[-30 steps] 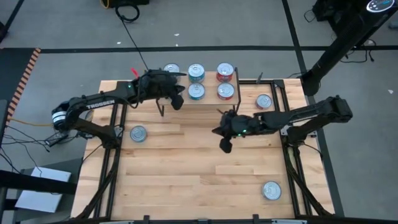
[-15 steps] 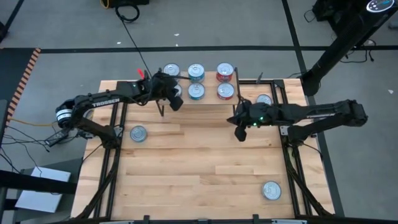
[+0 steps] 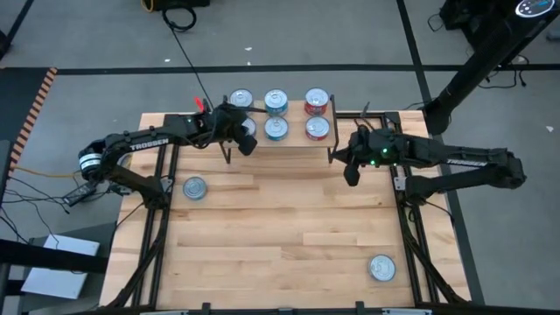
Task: Stack canned seafood by type on shelf
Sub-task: Put the blue tuna can on the shelf, then stack the red tuna can on top of the other red tuna can on the shelf
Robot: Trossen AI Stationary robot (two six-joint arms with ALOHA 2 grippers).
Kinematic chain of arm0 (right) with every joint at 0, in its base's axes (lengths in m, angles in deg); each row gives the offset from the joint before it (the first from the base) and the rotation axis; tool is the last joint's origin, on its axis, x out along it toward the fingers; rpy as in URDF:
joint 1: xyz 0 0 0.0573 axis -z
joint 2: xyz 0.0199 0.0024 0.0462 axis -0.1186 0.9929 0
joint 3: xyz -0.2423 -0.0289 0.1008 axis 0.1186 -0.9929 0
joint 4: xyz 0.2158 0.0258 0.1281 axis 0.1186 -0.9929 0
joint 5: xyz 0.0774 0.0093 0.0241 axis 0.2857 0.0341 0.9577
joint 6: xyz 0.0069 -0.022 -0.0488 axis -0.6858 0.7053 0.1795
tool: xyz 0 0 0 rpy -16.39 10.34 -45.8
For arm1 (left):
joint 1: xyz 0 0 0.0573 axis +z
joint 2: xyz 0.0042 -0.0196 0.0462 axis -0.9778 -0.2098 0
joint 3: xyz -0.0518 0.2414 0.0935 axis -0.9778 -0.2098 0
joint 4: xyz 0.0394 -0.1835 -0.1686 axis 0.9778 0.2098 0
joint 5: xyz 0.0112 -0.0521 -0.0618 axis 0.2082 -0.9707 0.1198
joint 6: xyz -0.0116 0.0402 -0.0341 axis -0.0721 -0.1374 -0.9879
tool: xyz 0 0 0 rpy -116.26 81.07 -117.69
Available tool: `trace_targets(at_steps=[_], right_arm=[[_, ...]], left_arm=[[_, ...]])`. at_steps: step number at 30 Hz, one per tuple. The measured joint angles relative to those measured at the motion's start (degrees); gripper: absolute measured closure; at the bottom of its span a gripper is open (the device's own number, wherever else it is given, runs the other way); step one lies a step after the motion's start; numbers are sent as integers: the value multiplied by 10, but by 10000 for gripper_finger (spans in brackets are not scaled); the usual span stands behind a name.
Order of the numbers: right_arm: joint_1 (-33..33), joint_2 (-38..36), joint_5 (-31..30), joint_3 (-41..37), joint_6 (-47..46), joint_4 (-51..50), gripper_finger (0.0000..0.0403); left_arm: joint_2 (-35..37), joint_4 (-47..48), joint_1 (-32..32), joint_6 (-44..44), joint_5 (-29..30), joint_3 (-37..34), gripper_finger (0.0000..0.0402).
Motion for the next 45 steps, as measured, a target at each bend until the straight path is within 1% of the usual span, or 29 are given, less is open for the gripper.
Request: trace_targets(at_steps=[2,7,9,12,14,16,19,20,22,24,26,28,29,31,33,34,35,36,39,41,45], right_arm=[[10,-11,8,0,-10,-3,398],[32,-28,14,0,-13,-28,388],[40,-30,4,0,-21,-42,385],[48,-30,-26,0,-45,-69,386],[49,-30,-68,0,-68,-87,392],[49,-30,-136,0,-112,-117,397],[49,-29,-243,0,-231,-181,398],[49,-27,-266,0,-271,-205,398],[54,-20,-287,0,-321,-252,399],[67,-8,-287,0,-345,-285,400],[90,8,-278,0,-363,-313,400],[119,24,-265,-5,-364,-312,400],[137,30,-251,-13,-348,-302,400],[185,38,-199,-37,-294,-252,401],[247,45,-113,-67,-239,-196,401],[277,48,-72,-82,-219,-173,401],[303,53,-51,-95,-204,-156,401],[324,56,-45,-106,-192,-144,401],[372,62,-55,-131,-156,-119,402],[397,68,-60,-144,-135,-109,402],[431,85,-53,-171,-122,-65,402]], left_arm=[[4,-1,-1,-21,-1,0,401],[21,-17,-24,-40,-6,0,401],[32,-33,-35,-40,-6,0,401],[44,-61,-49,-38,-7,0,401],[50,-86,-54,-19,-21,0,401],[55,-117,-55,-3,-56,0,401],[60,-162,-57,10,-116,0,401],[61,-181,-59,17,-133,0,401],[61,-220,-63,36,-165,0,401],[62,-247,-67,53,-193,0,401],[62,-270,-70,54,-207,0,401],[62,-294,-73,48,-207,0,401],[62,-307,-75,42,-206,0,401],[62,-331,-81,40,-205,0,401],[62,-355,-90,46,-199,0,401],[62,-365,-95,49,-186,0,401],[61,-372,-100,52,-169,0,401],[60,-377,-106,58,-151,0,401],[58,-376,-109,69,-106,0,401],[58,-378,-109,67,-100,0,401],[58,-370,-109,66,-99,0,401]])
